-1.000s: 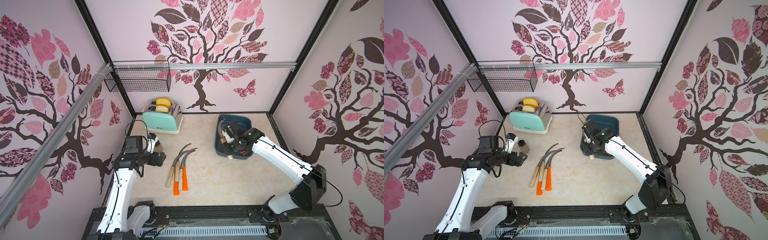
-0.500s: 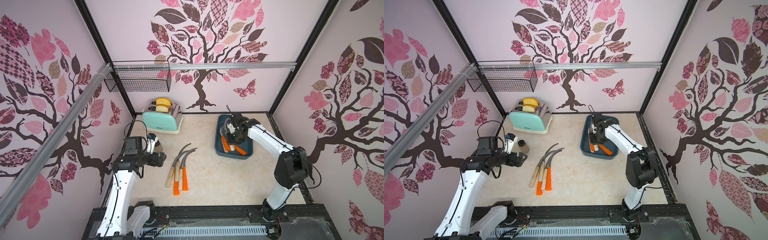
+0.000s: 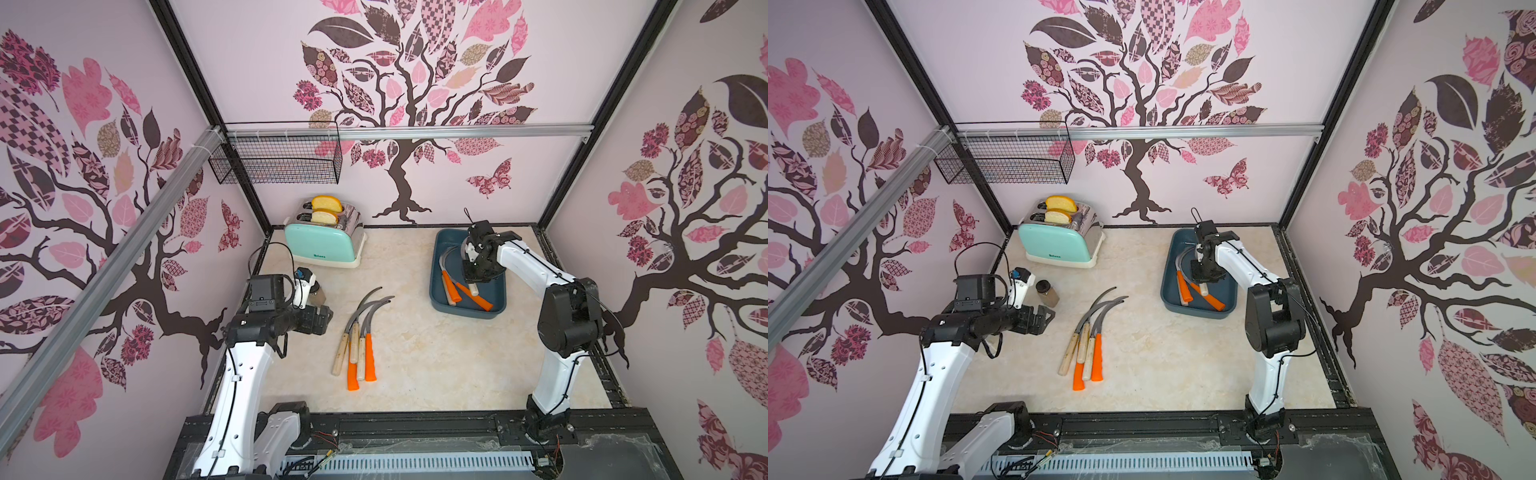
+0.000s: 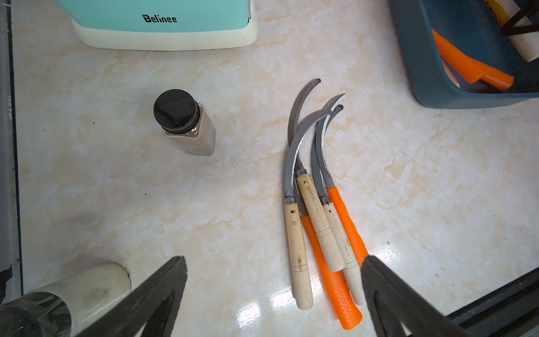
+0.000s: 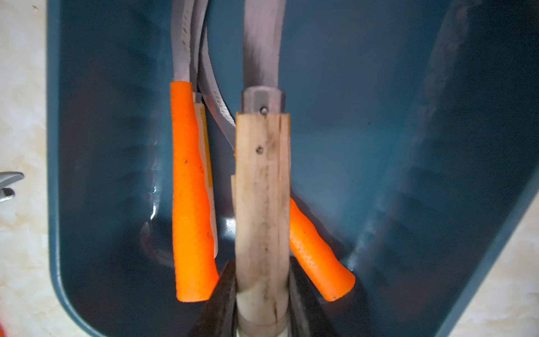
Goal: Put small sickles into storage boxes
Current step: Place the sickle in the storage box.
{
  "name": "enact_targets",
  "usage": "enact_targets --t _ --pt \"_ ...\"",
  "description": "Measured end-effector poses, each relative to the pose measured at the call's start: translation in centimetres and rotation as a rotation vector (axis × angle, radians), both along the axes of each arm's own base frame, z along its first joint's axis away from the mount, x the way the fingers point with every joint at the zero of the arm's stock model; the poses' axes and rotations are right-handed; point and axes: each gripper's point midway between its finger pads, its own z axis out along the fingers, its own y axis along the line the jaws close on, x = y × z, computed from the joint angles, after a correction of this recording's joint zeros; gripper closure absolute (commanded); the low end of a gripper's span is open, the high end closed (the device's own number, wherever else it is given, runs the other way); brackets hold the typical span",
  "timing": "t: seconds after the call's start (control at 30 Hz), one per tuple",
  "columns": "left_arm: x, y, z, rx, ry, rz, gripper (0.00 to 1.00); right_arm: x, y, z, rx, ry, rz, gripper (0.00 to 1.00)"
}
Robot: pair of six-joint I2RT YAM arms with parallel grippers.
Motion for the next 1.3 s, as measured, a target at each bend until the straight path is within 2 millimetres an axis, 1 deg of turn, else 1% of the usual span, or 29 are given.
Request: enact_targets --t 0.2,0.3,0.4,0.6,0.8,1.3 --pt "0.0 0.0 0.0 0.000 0.000 0.000 0.02 -0.1 -0.1 -2.7 -0.021 0.061 0.005 0.79" --pt "0.0 0.0 0.0 0.000 0.000 0.000 0.02 -0.2 -0.2 -3.8 -0.031 0.084 0.009 0.78" --pt "0.0 0.0 0.0 0.000 0.000 0.000 0.02 -0.2 -0.3 -4.4 -0.040 0.097 0.016 0.78" --pt "0.0 0.0 0.0 0.000 0.000 0.000 0.02 0.2 -0.2 -4.7 -0.046 0.097 0.021 0.78" --pt "0.0 0.0 0.0 0.000 -0.001 0.000 0.02 0.3 -0.3 -5.7 -0.055 0.114 0.024 0.77" --pt "0.1 0.0 -0.1 -0.003 0.004 -0.002 0.02 0.4 -0.4 -5.5 -0.065 0.107 0.041 0.76"
